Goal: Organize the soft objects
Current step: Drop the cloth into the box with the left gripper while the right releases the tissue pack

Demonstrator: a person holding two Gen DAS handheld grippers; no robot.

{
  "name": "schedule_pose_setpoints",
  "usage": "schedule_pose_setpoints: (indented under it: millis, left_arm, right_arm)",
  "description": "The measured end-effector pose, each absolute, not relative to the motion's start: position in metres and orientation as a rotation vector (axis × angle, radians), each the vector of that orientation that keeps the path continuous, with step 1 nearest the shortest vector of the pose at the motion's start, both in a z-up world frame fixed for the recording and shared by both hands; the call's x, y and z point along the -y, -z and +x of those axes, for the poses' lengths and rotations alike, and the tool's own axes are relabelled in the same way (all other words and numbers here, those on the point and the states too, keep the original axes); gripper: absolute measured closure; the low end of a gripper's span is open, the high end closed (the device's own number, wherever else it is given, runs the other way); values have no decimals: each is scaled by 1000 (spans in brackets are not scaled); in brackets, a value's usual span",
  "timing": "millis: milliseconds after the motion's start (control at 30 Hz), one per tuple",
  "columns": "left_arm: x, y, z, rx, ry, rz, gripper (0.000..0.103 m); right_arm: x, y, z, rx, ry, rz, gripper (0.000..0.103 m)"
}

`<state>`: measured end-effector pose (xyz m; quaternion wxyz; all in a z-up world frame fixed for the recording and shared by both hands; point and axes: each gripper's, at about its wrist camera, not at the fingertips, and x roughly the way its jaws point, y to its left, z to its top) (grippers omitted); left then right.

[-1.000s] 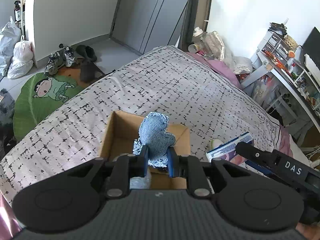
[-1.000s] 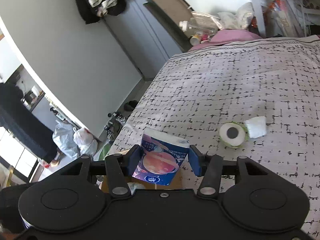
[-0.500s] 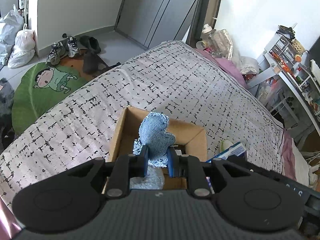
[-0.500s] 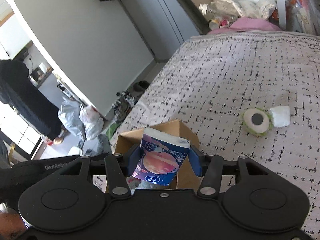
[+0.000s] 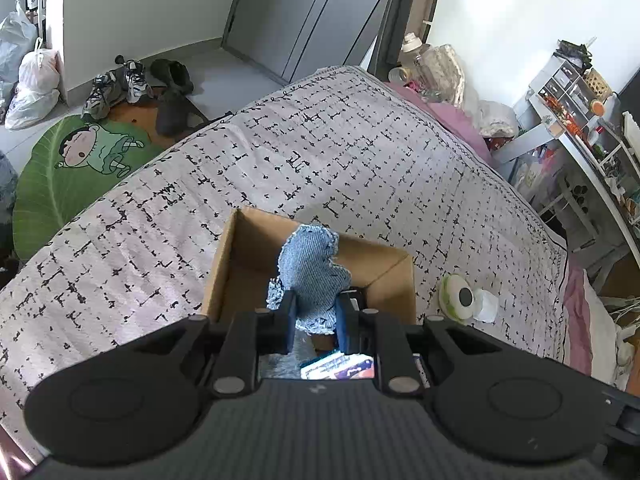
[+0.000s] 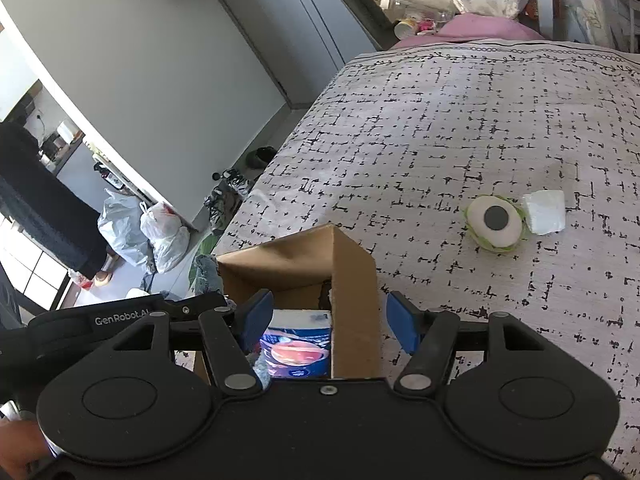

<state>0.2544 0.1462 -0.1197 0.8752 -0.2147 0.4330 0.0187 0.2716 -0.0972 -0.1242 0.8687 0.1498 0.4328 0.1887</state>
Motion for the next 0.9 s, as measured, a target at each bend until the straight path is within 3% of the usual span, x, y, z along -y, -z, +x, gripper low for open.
schedule_pose_setpoints:
  millis: [200,433,900]
  left_arm:
    - [-142,123,261,-935,-76,-434,81]
    - [-127,134,262,-1001,-77,-402,66]
    - [-92,137,242,-1083,3,-363,65]
  right_arm:
    - [104,125,274,-911,-381,335,38]
    - [111,124,276,-912,-387,360,37]
    - [138,114,274,-878,-369,449,32]
